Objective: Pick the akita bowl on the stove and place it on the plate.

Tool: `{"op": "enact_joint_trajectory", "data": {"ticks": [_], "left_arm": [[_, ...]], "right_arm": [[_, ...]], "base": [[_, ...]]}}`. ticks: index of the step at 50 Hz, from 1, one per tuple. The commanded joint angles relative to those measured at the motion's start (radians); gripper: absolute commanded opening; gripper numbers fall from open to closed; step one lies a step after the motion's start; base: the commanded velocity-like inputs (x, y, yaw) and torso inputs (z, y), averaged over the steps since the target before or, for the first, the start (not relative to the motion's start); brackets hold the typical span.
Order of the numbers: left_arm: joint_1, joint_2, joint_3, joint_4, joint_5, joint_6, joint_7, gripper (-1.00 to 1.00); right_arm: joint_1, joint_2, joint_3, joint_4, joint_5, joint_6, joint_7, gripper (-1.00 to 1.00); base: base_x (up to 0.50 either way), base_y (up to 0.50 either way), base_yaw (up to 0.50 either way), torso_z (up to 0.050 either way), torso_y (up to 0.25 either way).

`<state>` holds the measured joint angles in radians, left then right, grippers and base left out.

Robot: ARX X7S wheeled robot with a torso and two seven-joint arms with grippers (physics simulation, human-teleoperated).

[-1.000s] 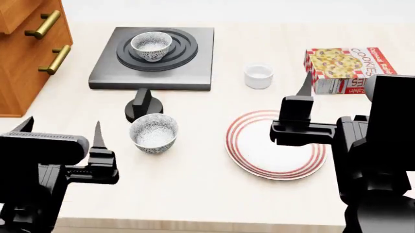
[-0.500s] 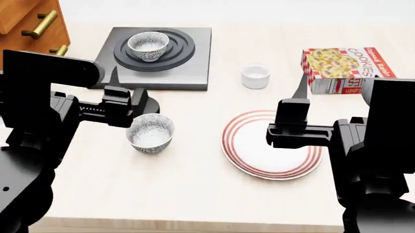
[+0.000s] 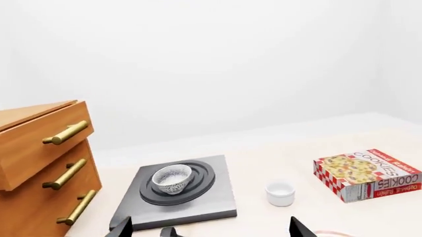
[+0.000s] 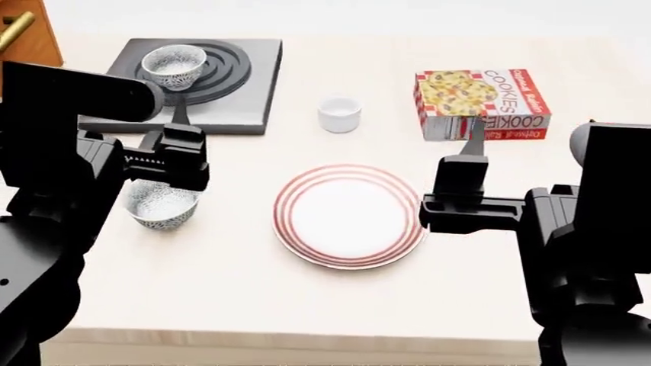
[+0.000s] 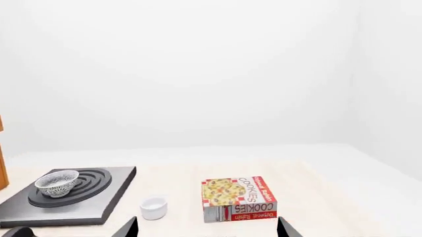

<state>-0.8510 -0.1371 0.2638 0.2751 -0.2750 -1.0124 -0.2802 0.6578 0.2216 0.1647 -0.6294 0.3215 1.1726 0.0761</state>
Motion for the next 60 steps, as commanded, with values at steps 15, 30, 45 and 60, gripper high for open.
{"op": "enact_joint_trajectory", "data": {"ticks": [15, 30, 45, 60], "left_arm": [[-0.001, -0.011, 0.008, -0.003, -0.018, 0.004, -0.011, 1.00], [-0.001, -0.016, 0.011, -0.002, -0.028, 0.002, -0.018, 1.00], [-0.007, -0.025, 0.015, 0.000, -0.037, -0.001, -0.023, 1.00], [-0.005, -0.030, 0.019, -0.005, -0.044, 0.008, -0.028, 1.00]], "right_arm": [[0.001, 0.000, 0.008, 0.001, 0.012, -0.002, 0.016, 1.00], [0.002, 0.002, 0.013, 0.001, 0.032, 0.003, 0.009, 1.00], [0.000, 0.005, 0.012, -0.007, 0.043, 0.000, 0.014, 1.00], [-0.003, 0.014, 0.003, -0.003, 0.046, -0.009, 0.019, 1.00]], "base": [[-0.06, -0.27, 0.00, 0.000, 0.000], [0.01, 0.00, 0.00, 0.000, 0.000], [0.15, 0.00, 0.00, 0.000, 0.000], [0.19, 0.00, 0.00, 0.000, 0.000]]}}
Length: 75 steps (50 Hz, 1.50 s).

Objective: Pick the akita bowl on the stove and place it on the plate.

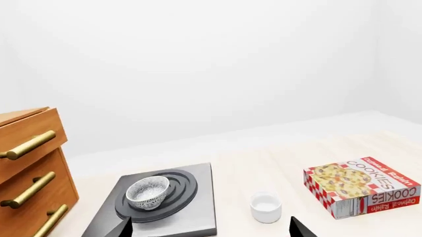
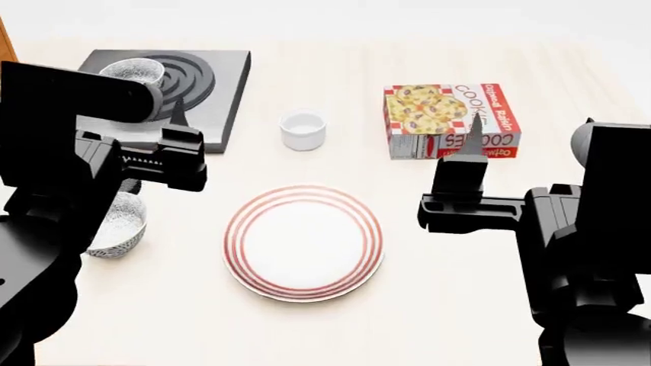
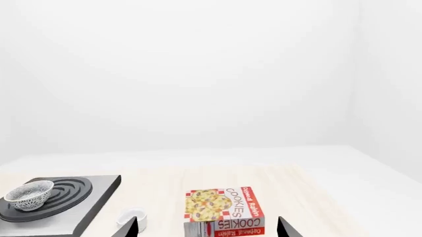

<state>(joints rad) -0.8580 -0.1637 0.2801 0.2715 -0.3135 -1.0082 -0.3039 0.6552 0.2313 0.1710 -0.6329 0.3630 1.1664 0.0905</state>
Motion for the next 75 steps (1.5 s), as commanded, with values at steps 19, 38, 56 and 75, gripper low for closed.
{"op": "enact_joint_trajectory", "data": {"ticks": [19, 38, 56, 75], "left_arm": [[0.002, -0.011, 0.009, -0.001, -0.015, 0.006, -0.011, 1.00], [-0.001, -0.012, 0.010, -0.004, -0.027, 0.008, -0.020, 1.00], [0.000, -0.018, 0.013, -0.002, -0.037, 0.007, -0.028, 1.00], [0.002, -0.024, 0.020, -0.003, -0.045, 0.013, -0.034, 1.00]], "right_arm": [[-0.006, 0.012, -0.008, 0.004, 0.010, -0.023, 0.006, 1.00], [-0.009, 0.017, -0.010, 0.008, 0.017, -0.035, 0.011, 1.00], [-0.009, 0.023, -0.013, 0.009, 0.025, -0.039, 0.018, 1.00], [-0.009, 0.025, -0.012, 0.010, 0.035, -0.041, 0.027, 1.00]], "base": [[0.21, 0.00, 0.00, 0.000, 0.000], [0.27, 0.00, 0.00, 0.000, 0.000], [0.31, 0.04, 0.00, 0.000, 0.001], [0.31, 0.04, 0.00, 0.000, 0.001]]}}
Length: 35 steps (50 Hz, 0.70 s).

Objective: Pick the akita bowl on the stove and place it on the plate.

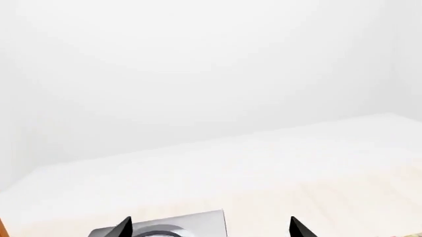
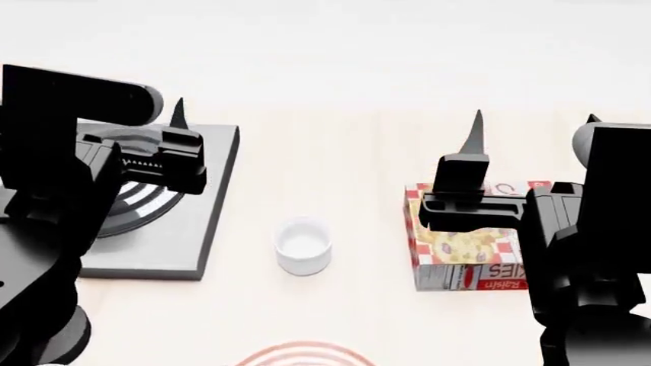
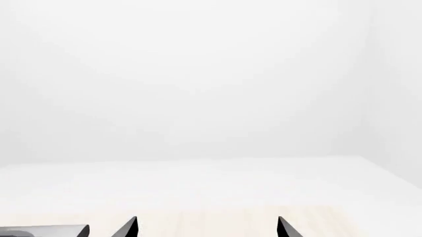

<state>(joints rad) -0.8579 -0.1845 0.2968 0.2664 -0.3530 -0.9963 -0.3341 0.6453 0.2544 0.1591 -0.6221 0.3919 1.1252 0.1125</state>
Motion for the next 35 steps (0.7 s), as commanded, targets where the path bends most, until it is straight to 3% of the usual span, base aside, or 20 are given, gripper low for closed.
{"op": "enact_joint_trajectory", "data": {"ticks": [1, 27, 35], "left_arm": [[0.000, -0.004, 0.003, 0.002, -0.006, -0.001, -0.005, 1.00], [-0.006, -0.006, 0.002, 0.010, -0.027, -0.011, -0.016, 1.00], [-0.111, 0.014, -0.046, -0.041, -0.032, -0.072, -0.053, 1.00]], "right_arm": [[-0.001, 0.002, 0.000, 0.001, 0.005, -0.004, 0.004, 1.00], [0.004, 0.004, 0.004, -0.009, 0.023, 0.009, 0.020, 1.00], [0.004, 0.001, 0.000, 0.001, 0.029, 0.013, 0.022, 1.00]], "base": [[0.31, 0.04, 0.00, 0.000, 0.000], [0.31, 0.04, 0.00, 0.000, 0.000], [0.07, 0.01, 0.00, 0.000, 0.000]]}}
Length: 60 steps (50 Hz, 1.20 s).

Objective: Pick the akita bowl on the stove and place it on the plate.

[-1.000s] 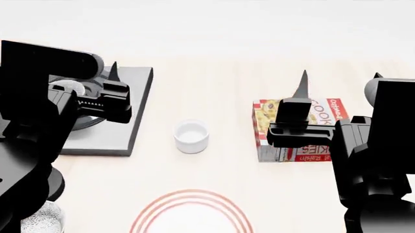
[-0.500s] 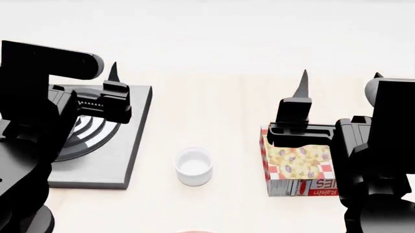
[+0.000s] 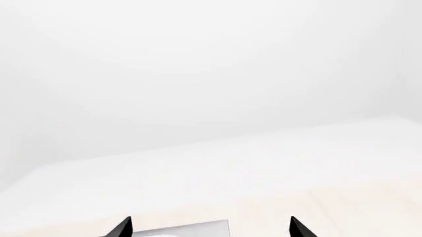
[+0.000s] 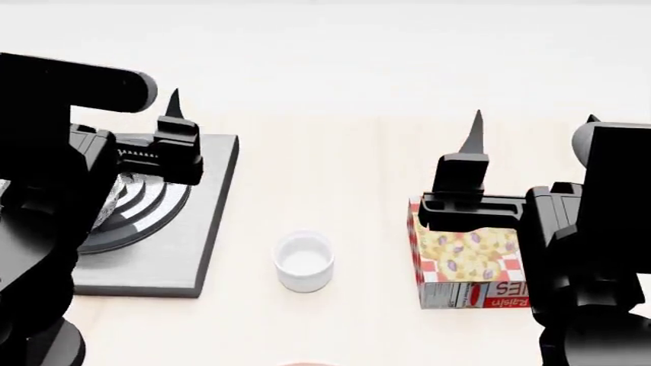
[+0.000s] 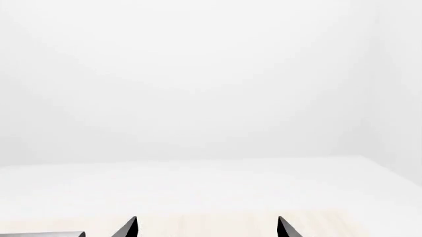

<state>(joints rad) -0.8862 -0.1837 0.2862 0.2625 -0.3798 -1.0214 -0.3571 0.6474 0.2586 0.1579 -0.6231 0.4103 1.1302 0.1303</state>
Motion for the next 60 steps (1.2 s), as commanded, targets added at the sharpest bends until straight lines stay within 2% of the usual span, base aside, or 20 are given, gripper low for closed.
{"op": "enact_joint_trajectory", "data": {"ticks": [1, 8, 19, 22, 35, 45, 46, 57, 60], "left_arm": [[-0.113, 0.017, -0.046, -0.060, 0.004, -0.052, -0.045, 1.00], [-0.231, 0.019, -0.065, -0.149, 0.013, -0.088, -0.058, 1.00], [-0.305, 0.039, -0.103, -0.269, -0.005, -0.070, -0.045, 1.00], [-0.348, 0.062, -0.171, -0.323, -0.035, -0.087, -0.052, 1.00], [-0.446, 0.069, -0.196, -0.576, -0.009, 0.004, -0.054, 1.00], [-0.463, 0.059, -0.168, -0.659, 0.006, 0.061, -0.029, 1.00], [-0.458, 0.043, -0.121, -0.659, 0.035, 0.069, -0.022, 1.00], [-0.468, 0.023, -0.052, -0.695, 0.083, 0.087, -0.029, 1.00], [-0.479, 0.029, -0.064, -0.718, 0.083, 0.096, -0.041, 1.00]], "right_arm": [[0.004, -0.004, 0.003, 0.001, 0.014, 0.013, 0.004, 1.00], [0.007, -0.006, 0.007, 0.000, 0.023, 0.020, 0.007, 1.00], [0.006, -0.005, 0.010, 0.001, 0.034, 0.021, 0.007, 1.00], [0.007, -0.007, 0.015, -0.002, 0.038, 0.025, 0.010, 1.00], [0.010, -0.010, 0.025, -0.002, 0.052, 0.031, 0.016, 1.00], [0.010, -0.011, 0.031, 0.000, 0.060, 0.032, 0.019, 1.00], [0.008, -0.009, 0.029, 0.000, 0.059, 0.030, 0.019, 1.00], [0.011, -0.009, 0.031, -0.008, 0.070, 0.041, 0.027, 1.00], [0.011, -0.008, 0.031, -0.006, 0.072, 0.040, 0.027, 1.00]], "base": [[0.00, 0.00, 0.00, 0.000, 0.000], [0.00, 0.00, 0.00, 0.000, 0.000], [0.00, 0.00, 0.00, 0.000, 0.000], [0.00, 0.00, 0.00, 0.000, 0.000], [0.00, 0.00, 0.00, 0.000, 0.000], [0.00, 0.00, 0.00, 0.000, 0.000], [0.00, 0.00, 0.00, 0.000, 0.000], [0.00, 0.00, 0.00, 0.000, 0.000], [0.00, 0.00, 0.00, 0.000, 0.000]]}}
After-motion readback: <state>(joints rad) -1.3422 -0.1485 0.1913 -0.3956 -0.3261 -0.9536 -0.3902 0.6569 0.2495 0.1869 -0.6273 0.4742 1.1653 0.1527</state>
